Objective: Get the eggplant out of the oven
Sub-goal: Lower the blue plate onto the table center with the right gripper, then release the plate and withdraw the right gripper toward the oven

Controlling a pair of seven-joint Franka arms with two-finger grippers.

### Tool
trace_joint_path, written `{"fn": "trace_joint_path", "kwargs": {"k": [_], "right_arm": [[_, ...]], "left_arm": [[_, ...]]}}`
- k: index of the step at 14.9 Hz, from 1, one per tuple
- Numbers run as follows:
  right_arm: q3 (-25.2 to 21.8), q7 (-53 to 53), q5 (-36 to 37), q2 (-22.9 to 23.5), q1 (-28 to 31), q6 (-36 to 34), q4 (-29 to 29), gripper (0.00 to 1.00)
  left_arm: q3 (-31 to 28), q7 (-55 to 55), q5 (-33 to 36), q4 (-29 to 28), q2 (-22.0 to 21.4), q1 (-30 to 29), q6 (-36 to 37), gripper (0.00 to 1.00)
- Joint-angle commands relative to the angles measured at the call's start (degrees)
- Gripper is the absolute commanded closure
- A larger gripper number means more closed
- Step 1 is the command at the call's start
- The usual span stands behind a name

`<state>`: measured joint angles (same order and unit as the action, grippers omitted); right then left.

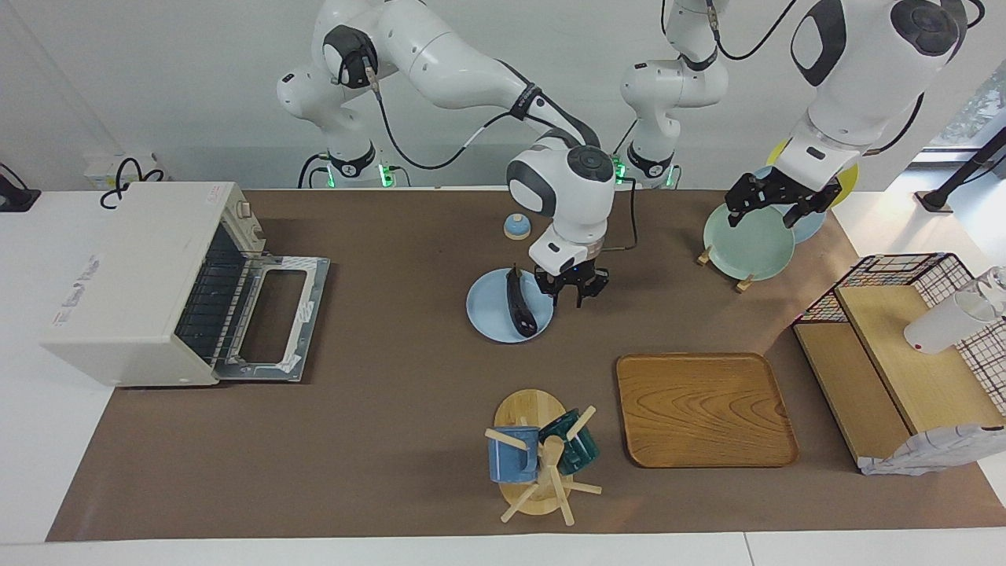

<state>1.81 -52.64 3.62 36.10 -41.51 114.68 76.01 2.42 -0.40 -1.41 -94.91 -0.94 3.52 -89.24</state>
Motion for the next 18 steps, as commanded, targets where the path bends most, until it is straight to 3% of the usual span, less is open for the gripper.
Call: {"fn": "trace_joint_path", "kwargs": {"k": [1,3,4,8,10,14,18], "right_arm": [[0.0,4.4,1.3,-3.4,4.1,-7.8,0.7,0.71],[0.1,8.3,8.9,-5.7,5.4,-14.3,3.9,0.97],[0.2,11.1,11.3,-7.7,6.9,-15.4,7.4,1.0],[0.4,23.6,11.5,-17.6,20.1,-13.6,22.5,1.0],[0.2,27.7,11.7,-21.2,25.1,-9.3,30.0,1.0],[0.2,30.8,12.0,-23.7,32.3,2.8,41.4,1.0],[0.2,30.8,12.0,-23.8,33.3,5.0,43.7,1.0]], "left_arm": [[0.5,-0.5,0.2,-0.4,-0.6,-0.6,1.1,0.0],[0.5,-0.7,0.2,-0.3,-0.6,-0.6,0.6,0.0],[0.5,-0.7,0.2,-0.3,-0.6,-0.6,0.6,0.0],[0.5,-0.7,0.2,-0.3,-0.7,-0.5,0.2,0.0],[0.5,-0.7,0.2,-0.3,-0.7,-0.4,-0.9,0.0],[0.9,-0.7,0.1,-0.4,-0.5,1.7,-3.4,0.0],[0.9,-4.5,-4.3,-0.9,0.6,6.4,-6.3,0.0]]}}
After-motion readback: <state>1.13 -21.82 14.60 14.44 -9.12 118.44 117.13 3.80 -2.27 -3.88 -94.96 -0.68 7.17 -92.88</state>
